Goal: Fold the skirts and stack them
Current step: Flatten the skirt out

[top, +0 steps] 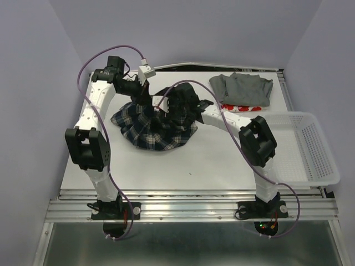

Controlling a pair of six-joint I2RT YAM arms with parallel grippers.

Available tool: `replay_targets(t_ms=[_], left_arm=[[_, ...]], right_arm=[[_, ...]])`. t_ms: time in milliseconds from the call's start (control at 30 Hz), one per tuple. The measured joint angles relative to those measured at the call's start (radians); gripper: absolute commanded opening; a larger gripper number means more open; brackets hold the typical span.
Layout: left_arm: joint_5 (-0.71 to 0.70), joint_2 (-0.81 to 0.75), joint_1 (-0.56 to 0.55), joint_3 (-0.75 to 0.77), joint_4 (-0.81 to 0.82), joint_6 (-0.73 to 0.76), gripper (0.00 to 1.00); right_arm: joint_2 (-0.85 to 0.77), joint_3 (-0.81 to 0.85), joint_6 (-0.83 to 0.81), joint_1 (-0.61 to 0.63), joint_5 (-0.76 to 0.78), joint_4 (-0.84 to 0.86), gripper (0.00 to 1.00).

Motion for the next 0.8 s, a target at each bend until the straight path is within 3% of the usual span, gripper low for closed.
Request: replay_targets(t_ms=[33,67,100,333,533,633,800], left_arm=[[0.0,0.0,0.003,0.0,0.0,-0.001,0.0],[0.001,0.0,0.008,0.0,0.001,-0.006,0.0],[0.001,0.0,0.011,0.0,0.002,-0.009,0.0],[-0.05,0.0,0.123,0.075,0.043,-0.072,0.0],[-0.227,-0.073,0.222,0.109,0.189,-0.102,0.0],[-0.27,-0.162,0.224,0.052,0.285,-0.124,0.0],[-0.298,-0.285,0.183,-0.035,0.373,-0.143,0.0]], right_arm=[[0.011,0.003,-0.014,0.002,0.005,0.008,0.34],[0.022,0.003,-0.03,0.004,0.012,0.018,0.04],[0.033,0.003,-0.045,0.005,0.018,0.019,0.01],[-0.042,-0.06,-0.109,-0.015,0.059,-0.058,0.01],[-0.256,-0.082,-0.152,-0.176,0.061,-0.208,0.01],[-0.333,-0.058,-0.209,-0.286,0.039,-0.255,0.01],[-0.418,-0.097,-0.376,-0.319,0.029,-0.285,0.01]])
